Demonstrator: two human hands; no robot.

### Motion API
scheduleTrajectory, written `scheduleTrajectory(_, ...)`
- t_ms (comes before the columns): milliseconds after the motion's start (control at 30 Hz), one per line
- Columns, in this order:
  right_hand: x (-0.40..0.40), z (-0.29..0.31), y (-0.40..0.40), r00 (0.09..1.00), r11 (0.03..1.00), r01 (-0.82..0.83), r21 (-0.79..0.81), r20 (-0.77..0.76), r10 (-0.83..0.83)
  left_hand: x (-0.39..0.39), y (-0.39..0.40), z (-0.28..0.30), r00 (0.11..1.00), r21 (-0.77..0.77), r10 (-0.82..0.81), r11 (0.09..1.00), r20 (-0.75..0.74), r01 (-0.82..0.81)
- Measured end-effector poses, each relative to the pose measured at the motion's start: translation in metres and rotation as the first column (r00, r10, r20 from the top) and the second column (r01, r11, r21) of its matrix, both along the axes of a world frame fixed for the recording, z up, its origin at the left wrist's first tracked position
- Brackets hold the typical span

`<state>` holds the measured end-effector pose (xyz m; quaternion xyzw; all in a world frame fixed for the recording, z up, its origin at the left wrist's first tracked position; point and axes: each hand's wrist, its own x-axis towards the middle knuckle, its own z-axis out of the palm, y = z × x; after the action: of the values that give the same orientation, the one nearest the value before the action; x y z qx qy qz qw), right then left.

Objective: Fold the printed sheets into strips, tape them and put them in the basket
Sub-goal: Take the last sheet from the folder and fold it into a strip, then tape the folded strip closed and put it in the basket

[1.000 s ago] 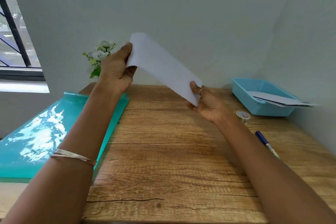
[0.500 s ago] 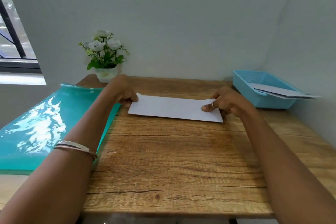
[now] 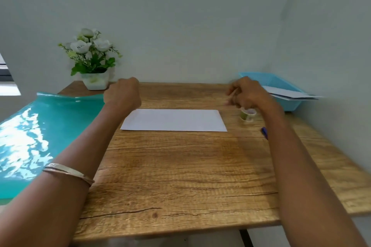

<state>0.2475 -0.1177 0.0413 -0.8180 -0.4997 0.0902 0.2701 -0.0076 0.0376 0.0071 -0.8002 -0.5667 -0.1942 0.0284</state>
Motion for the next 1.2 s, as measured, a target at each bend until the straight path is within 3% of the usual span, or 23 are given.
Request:
scheduleTrajectory(67, 0.021, 0.007, -0.013, 0.996, 0.998, 0.060, 0.017, 0.069, -0.061, 0.007, -0.001, 0.002, 0.979, 0.066, -0.084, 0.995, 0.187, 0.072)
scheduleTrajectory(167, 0.035, -0.002, -0.027, 0.989, 0.984, 0.081, -0.161, 0.132, -0.060, 0.025, -0.020, 0.007, 0.867, 0.108, -0.255, 0.967, 0.427, 0.231)
scheduleTrajectory(233, 0.033, -0.011, -0.026, 0.996, 0.967, 0.069, -0.246, 0.074, -0.053, 0.039, -0.041, 0.006, 0.766, 0.086, -0.336, 0.934, 0.549, 0.348)
scheduleTrajectory(333, 0.033, -0.016, -0.019, 0.994, 0.968, 0.051, -0.246, 0.107, -0.025, 0.055, -0.062, -0.001, 0.666, 0.005, -0.359, 0.882, 0.654, 0.471)
scheduleTrajectory(433, 0.034, -0.016, -0.015, 0.990, 0.989, 0.020, -0.143, 0.138, 0.000, 0.063, -0.069, -0.009, 0.613, -0.073, -0.345, 0.831, 0.711, 0.552)
scheduleTrajectory(500, 0.025, -0.013, -0.014, 0.994, 0.998, -0.058, 0.013, 0.090, 0.057, 0.067, -0.073, -0.011, 0.566, -0.104, -0.326, 0.795, 0.757, 0.597)
scheduleTrajectory(633, -0.012, -0.009, -0.004, 0.969, 0.942, -0.245, 0.229, 0.075, 0.234, 0.074, -0.079, -0.010, 0.458, -0.140, -0.242, 0.744, 0.856, 0.654)
scheduleTrajectory(800, -0.040, -0.017, 0.012, 0.897, 0.858, -0.409, 0.312, 0.310, 0.314, 0.068, -0.075, -0.008, 0.345, -0.149, -0.158, 0.686, 0.925, 0.712)
scheduleTrajectory(867, -0.045, -0.019, 0.013, 0.888, 0.851, -0.429, 0.303, 0.315, 0.335, 0.064, -0.072, -0.008, 0.306, -0.152, -0.123, 0.660, 0.944, 0.735)
scheduleTrajectory(933, -0.049, -0.020, 0.013, 0.895, 0.842, -0.436, 0.318, 0.251, 0.369, 0.061, -0.067, -0.007, 0.294, -0.171, -0.083, 0.650, 0.952, 0.740)
scheduleTrajectory(1200, -0.061, -0.032, 0.022, 0.904, 0.790, -0.387, 0.476, 0.028, 0.426, 0.046, -0.048, -0.008, 0.403, -0.238, -0.101, 0.667, 0.910, 0.706)
